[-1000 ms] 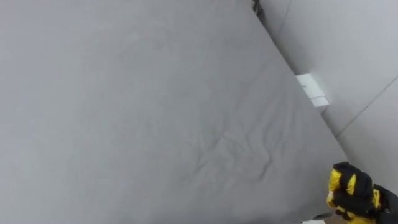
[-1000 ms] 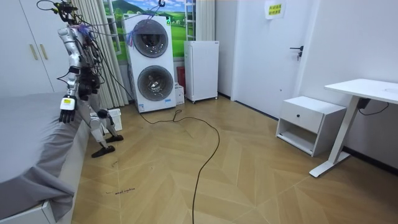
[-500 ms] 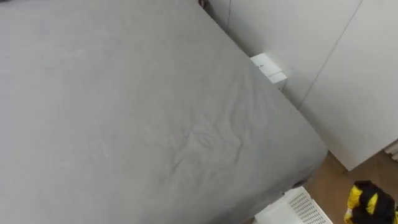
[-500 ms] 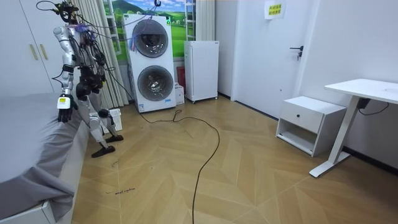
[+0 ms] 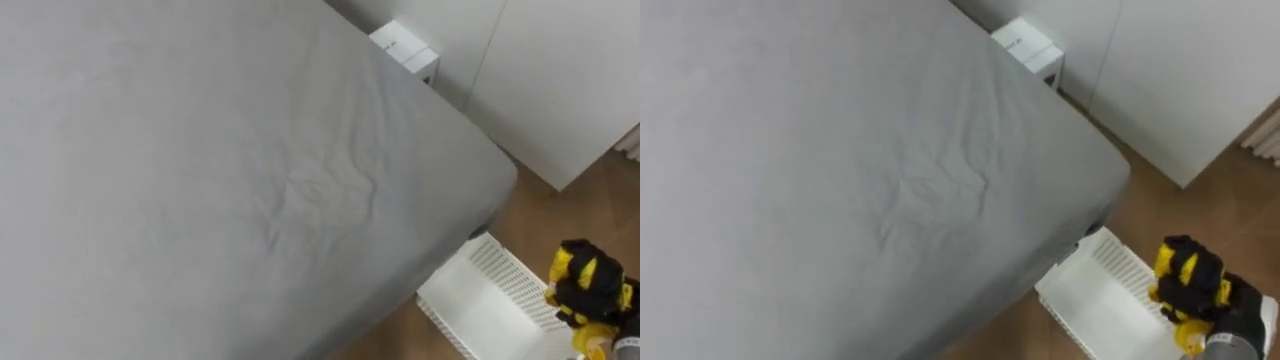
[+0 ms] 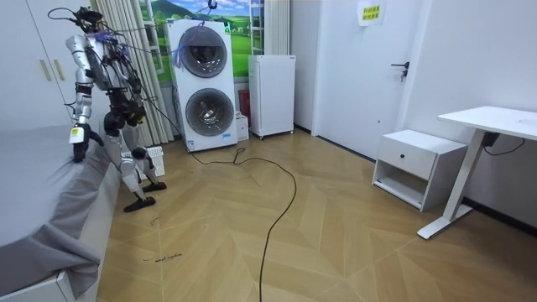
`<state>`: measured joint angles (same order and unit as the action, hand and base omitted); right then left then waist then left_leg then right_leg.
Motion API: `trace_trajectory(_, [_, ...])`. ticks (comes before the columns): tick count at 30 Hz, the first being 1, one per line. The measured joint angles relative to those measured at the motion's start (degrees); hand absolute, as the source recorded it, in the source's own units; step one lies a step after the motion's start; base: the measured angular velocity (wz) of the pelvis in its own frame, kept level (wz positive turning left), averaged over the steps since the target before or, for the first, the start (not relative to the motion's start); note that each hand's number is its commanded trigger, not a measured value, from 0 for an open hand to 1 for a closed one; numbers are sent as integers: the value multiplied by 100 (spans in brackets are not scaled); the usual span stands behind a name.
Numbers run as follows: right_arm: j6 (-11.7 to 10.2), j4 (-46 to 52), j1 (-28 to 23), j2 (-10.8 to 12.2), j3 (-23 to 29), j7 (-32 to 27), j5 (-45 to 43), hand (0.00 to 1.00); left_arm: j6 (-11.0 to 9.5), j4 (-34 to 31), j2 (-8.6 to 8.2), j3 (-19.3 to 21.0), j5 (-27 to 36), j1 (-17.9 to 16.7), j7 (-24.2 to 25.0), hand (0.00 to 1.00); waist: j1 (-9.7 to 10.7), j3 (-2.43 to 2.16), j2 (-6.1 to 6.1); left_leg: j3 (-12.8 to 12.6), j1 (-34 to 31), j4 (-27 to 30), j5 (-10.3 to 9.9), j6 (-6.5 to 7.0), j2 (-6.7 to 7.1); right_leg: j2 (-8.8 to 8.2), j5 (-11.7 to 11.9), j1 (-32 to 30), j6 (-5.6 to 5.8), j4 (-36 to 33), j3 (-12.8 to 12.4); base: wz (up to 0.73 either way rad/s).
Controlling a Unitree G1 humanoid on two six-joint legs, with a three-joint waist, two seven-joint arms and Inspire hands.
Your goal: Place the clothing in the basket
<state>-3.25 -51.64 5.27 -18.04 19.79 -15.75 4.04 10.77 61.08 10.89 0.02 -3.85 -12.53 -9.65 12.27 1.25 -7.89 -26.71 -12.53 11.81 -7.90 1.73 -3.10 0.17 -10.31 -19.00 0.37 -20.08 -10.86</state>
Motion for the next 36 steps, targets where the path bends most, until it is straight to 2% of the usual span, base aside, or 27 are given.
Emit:
trace_trajectory(1, [-27, -62, 55, -21, 0, -38, 6, 100, -12, 87, 1, -31, 0, 74, -17, 0, 0, 11, -19, 0, -48, 7, 5, 7, 4, -2, -1, -61, 1, -36, 0, -9])
trace_trajectory(2, [-100, -213, 119, -66, 0, -105, 16, 8, -24, 249, 0, -80, 66, 233, -86, 0, 0, 14, -36, 1, -140, 16, 16, 14, 45, -9, -24, -197, 8, -128, -2, 0])
trace_trajectory(3, [-101, -256, 138, -76, 0, -187, 27, 0, -33, 334, 0, -133, 175, 322, -134, 0, -13, 19, -41, -1, -211, 24, 22, 16, 60, -17, -59, -303, 9, -212, -6, 0])
trace_trajectory(9, [-109, -653, 307, -271, -64, -421, 264, 0, -61, 337, 1, -402, 484, 482, -290, 0, -130, 17, -170, 22, -561, 118, 28, 22, 51, -20, -74, -617, -4, -305, 9, 3])
trace_trajectory(14, [-144, -737, 463, -308, -66, -590, 458, 0, -140, 327, 13, -604, 995, 540, -415, 0, -133, 20, -195, 39, -722, 140, 42, 40, 66, -42, -86, -792, 2, -370, 43, 2])
trace_trajectory(23, [-484, -844, 664, -477, -51, -639, 457, 0, -229, 327, 22, -638, 997, 642, -447, 0, -123, 39, -167, 101, -773, 150, 78, 89, 80, -118, -110, -687, 35, -211, 222, 11])
trace_trajectory(28, [-499, -889, 659, -506, -71, -660, 741, 0, -370, 327, 83, -650, 995, 668, -447, 0, -158, 78, -112, 212, -774, 149, 81, 92, 80, -127, -110, -639, 35, -139, 318, 11])
trace_trajectory(32, [-501, -899, 627, -530, -218, -665, 960, 0, -381, 318, 117, -701, 994, 668, -447, 0, -152, 77, -114, 289, -772, 133, 82, 91, 83, -159, -95, -559, 23, -47, 447, 10])
trace_trajectory(36, [-548, -901, 476, -533, -226, -660, 1026, 0, -482, 316, 133, -698, 991, 663, -447, 0, -154, 74, -101, 338, -737, 132, 82, 91, 92, -207, -91, -485, 12, -59, 616, 20])
